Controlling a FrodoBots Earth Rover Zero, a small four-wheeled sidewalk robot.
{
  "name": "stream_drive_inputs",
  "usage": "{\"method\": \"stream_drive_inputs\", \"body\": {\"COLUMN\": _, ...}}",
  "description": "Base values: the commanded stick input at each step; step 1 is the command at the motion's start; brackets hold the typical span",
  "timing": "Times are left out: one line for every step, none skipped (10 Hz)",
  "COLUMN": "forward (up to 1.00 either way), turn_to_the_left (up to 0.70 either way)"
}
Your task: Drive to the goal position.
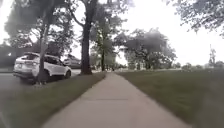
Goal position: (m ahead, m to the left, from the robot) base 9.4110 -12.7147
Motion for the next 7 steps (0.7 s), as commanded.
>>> {"method": "stream_drive_inputs", "body": {"forward": 1.0, "turn_to_the_left": 0.0}}
{"method": "stream_drive_inputs", "body": {"forward": 1.0, "turn_to_the_left": 0.0}}
{"method": "stream_drive_inputs", "body": {"forward": 1.0, "turn_to_the_left": 0.0}}
{"method": "stream_drive_inputs", "body": {"forward": 1.0, "turn_to_the_left": 0.0}}
{"method": "stream_drive_inputs", "body": {"forward": 1.0, "turn_to_the_left": 0.0}}
{"method": "stream_drive_inputs", "body": {"forward": 1.0, "turn_to_the_left": 0.0}}
{"method": "stream_drive_inputs", "body": {"forward": 1.0, "turn_to_the_left": 0.0}}
